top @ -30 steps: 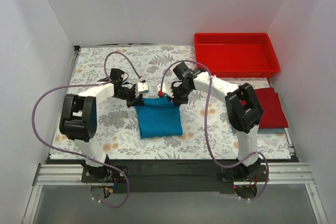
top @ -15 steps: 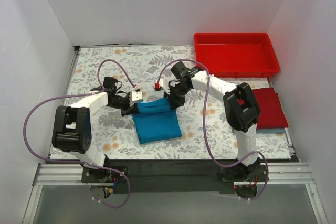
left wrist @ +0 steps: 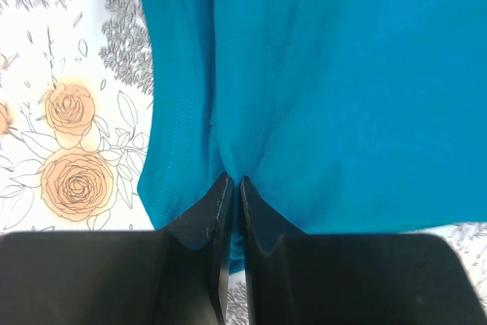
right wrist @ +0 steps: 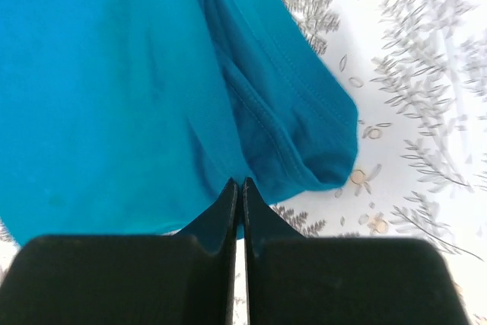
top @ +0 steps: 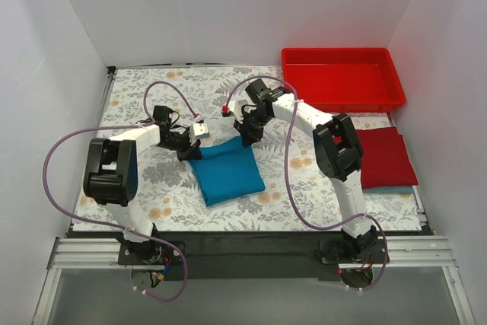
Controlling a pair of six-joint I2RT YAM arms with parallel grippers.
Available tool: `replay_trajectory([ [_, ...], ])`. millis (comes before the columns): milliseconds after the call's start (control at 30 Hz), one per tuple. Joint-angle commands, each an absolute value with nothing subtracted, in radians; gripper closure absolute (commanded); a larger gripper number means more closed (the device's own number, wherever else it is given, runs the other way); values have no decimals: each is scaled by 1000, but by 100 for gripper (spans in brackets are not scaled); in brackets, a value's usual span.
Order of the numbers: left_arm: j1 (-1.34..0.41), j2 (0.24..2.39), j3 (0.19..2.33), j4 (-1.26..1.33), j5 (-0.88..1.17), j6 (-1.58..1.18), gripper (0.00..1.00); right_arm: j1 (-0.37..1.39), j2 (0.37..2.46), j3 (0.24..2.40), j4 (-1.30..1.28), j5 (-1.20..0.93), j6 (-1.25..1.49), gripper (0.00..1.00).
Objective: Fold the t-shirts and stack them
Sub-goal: Fold the tshirt
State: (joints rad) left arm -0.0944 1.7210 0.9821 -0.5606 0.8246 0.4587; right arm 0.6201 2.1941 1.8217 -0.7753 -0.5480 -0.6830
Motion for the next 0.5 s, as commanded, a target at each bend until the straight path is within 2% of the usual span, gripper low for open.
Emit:
replay_trajectory([
  [0, -94, 1790, 1046, -525, 773, 411, 94, 621, 2255, 1833, -793, -500, -667, 95],
  [233, -155, 1876, 1103, -520, 718, 422, 93, 620, 2183, 1674, -793, -495, -654, 96],
  [467, -206, 1824, 1103, -619, 828, 511, 93, 626, 2019, 1473, -796, -549, -630, 96],
])
